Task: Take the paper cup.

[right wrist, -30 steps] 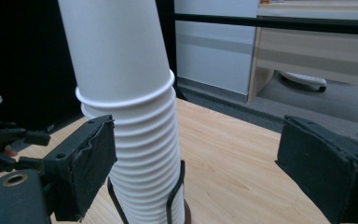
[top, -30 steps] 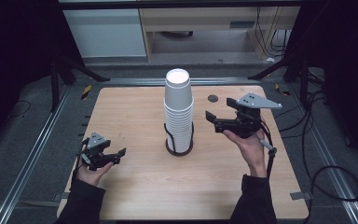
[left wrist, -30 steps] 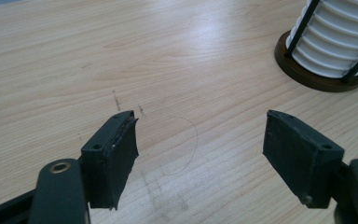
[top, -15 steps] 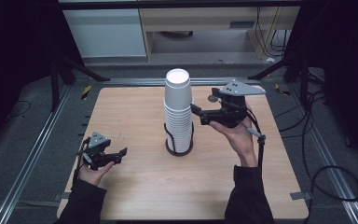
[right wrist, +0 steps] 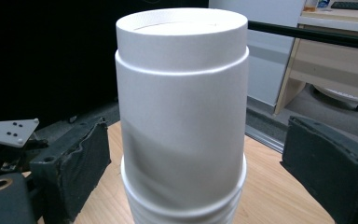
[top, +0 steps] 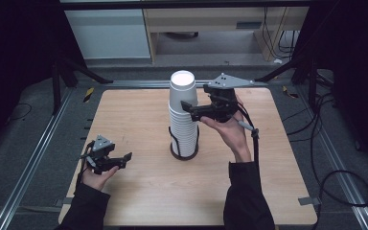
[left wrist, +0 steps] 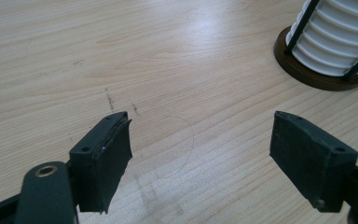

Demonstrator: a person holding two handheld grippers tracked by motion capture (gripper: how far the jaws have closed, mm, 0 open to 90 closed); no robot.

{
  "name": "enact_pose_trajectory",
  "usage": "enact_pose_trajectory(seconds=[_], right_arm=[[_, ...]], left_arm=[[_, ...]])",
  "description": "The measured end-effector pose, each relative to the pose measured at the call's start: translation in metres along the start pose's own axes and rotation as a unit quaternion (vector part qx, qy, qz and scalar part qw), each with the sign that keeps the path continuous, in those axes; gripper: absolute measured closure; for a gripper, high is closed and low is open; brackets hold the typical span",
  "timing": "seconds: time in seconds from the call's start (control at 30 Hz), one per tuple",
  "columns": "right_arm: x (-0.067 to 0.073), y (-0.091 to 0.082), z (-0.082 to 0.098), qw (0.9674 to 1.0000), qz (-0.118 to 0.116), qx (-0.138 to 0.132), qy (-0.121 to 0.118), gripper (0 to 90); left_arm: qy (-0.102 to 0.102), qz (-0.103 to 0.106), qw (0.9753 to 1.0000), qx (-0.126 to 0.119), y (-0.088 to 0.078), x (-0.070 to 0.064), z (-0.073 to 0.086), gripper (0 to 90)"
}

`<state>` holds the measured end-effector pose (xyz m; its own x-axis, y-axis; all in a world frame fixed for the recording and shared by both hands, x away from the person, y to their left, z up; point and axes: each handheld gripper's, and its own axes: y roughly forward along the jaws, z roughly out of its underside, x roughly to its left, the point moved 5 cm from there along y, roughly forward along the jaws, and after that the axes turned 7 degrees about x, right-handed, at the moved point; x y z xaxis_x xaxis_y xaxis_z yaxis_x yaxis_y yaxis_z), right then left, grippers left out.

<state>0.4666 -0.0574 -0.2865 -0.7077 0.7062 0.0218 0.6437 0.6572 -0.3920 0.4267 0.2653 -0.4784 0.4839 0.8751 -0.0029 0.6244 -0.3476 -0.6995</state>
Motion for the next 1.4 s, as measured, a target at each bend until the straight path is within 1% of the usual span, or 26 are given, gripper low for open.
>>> enact_pose_trajectory(seconds=[0.17, 0.2, 0.37, 0.4, 0.5, 0.57, 0.6, 0.73, 0.77, 0.83, 0.93, 0.97, 1.07, 1.17, 1.27, 1.4], right_arm=[[0.001, 0.007, -0.002, 0.9999, -0.003, -0.012, 0.002, 7.4], [0.001, 0.011, -0.001, 0.9999, -0.002, -0.011, 0.002, 7.3], [0.003, 0.019, 0.002, 1.0000, 0.002, -0.007, -0.001, 7.2], [0.004, 0.022, 0.003, 1.0000, 0.002, -0.005, -0.002, 7.2], [0.003, 0.027, 0.003, 1.0000, 0.003, -0.006, 0.001, 7.2], [0.002, 0.030, 0.004, 0.9999, 0.006, -0.011, 0.003, 7.0], [0.002, 0.031, 0.005, 0.9998, 0.001, -0.015, 0.009, 7.0], [0.002, 0.037, 0.009, 0.9996, -0.007, -0.022, 0.015, 6.7], [0.002, 0.038, 0.010, 0.9996, -0.007, -0.025, 0.013, 6.7], [0.003, 0.039, 0.011, 0.9993, -0.010, -0.031, 0.019, 7.3], [0.004, 0.044, 0.012, 0.9994, -0.009, -0.028, 0.018, 7.4], [0.004, 0.045, 0.012, 0.9995, -0.009, -0.027, 0.013, 7.4], [0.005, 0.049, 0.013, 0.9995, -0.008, -0.028, 0.010, 7.4], [0.005, 0.052, 0.013, 0.9994, -0.007, -0.030, 0.014, 7.5], [0.005, 0.055, 0.013, 0.9994, -0.003, -0.032, 0.010, 8.3], [0.005, 0.057, 0.013, 0.9994, -0.002, -0.031, 0.013, 8.5]], left_arm=[[0.000, 0.000, 1.0000, -0.002, -0.001, 0.000, 0.000, 19.6], [0.000, 0.001, 1.0000, -0.002, -0.001, 0.000, 0.000, 19.7], [0.001, 0.001, 1.0000, 0.000, 0.000, 0.000, 0.000, 19.6], [0.002, 0.001, 1.0000, 0.000, 0.000, 0.000, 0.000, 19.6], [0.001, 0.001, 1.0000, 0.000, 0.000, 0.000, 0.000, 19.5], [0.002, 0.001, 1.0000, 0.000, 0.000, 0.000, 0.000, 19.5], [0.001, 0.001, 1.0000, -0.001, 0.000, 0.000, 0.000, 19.5], [0.002, 0.001, 1.0000, 0.000, 0.000, 0.000, 0.000, 19.5], [0.001, 0.000, 1.0000, -0.001, 0.000, 0.000, 0.000, 19.5], [0.002, 0.001, 1.0000, 0.000, 0.001, -0.001, 0.000, 19.5], [0.005, 0.002, 1.0000, 0.002, 0.001, -0.002, 0.000, 19.4], [0.005, 0.002, 1.0000, 0.002, 0.002, -0.002, 0.000, 19.3], [0.005, 0.003, 1.0000, 0.002, 0.002, -0.002, 0.000, 19.3], [0.005, 0.002, 1.0000, 0.004, 0.002, -0.002, 0.000, 19.3], [0.005, 0.002, 1.0000, 0.004, 0.002, -0.002, 0.000, 19.2], [0.006, 0.002, 1.0000, 0.004, 0.002, -0.002, 0.000, 19.2]])
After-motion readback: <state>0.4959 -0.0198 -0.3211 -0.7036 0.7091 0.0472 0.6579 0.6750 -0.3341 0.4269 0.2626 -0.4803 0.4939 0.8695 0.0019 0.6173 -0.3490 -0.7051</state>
